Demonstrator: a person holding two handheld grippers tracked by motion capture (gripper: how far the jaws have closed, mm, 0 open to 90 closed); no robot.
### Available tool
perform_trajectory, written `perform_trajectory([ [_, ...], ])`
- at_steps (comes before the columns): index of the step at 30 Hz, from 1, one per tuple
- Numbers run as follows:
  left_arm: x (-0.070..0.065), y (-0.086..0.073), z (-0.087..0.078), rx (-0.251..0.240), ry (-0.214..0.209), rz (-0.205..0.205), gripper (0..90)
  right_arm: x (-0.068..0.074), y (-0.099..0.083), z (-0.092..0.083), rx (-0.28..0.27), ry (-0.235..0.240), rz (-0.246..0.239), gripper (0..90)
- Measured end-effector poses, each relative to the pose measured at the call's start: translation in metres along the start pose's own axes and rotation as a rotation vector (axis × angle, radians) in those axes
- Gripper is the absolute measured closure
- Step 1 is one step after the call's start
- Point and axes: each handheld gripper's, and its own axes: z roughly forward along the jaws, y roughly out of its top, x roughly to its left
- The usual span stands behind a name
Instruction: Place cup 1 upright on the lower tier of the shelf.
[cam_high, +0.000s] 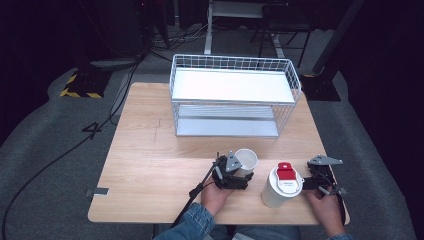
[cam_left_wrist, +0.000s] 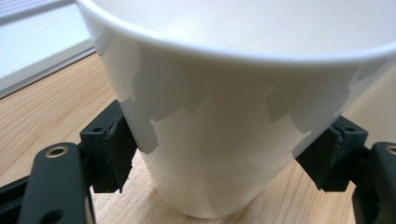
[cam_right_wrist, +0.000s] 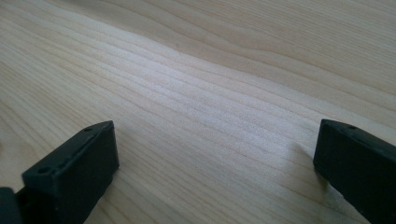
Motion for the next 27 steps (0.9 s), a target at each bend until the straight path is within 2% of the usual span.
perform_trajectory([
  [5, 0.001, 0.002, -0.003, -0.006, -0.026, -0.04, 22.8, 0.0, 0.0, 0.0, -0.001, -0.001, 0.003, 0.1],
  [11, 0.0, 0.009, -0.013, -0.012, -0.016, -0.022, 22.9, 0.0, 0.0, 0.0, -0.001, -0.001, 0.003, 0.1],
  [15, 0.001, 0.02, -0.024, -0.018, -0.004, 0.009, 22.9, 0.0, 0.0, 0.0, -0.001, -0.001, 0.003, 0.1],
  [27, 0.011, 0.04, -0.039, -0.025, 0.019, 0.022, 22.9, 0.0, 0.0, 0.0, -0.001, -0.001, 0.003, 0.1],
])
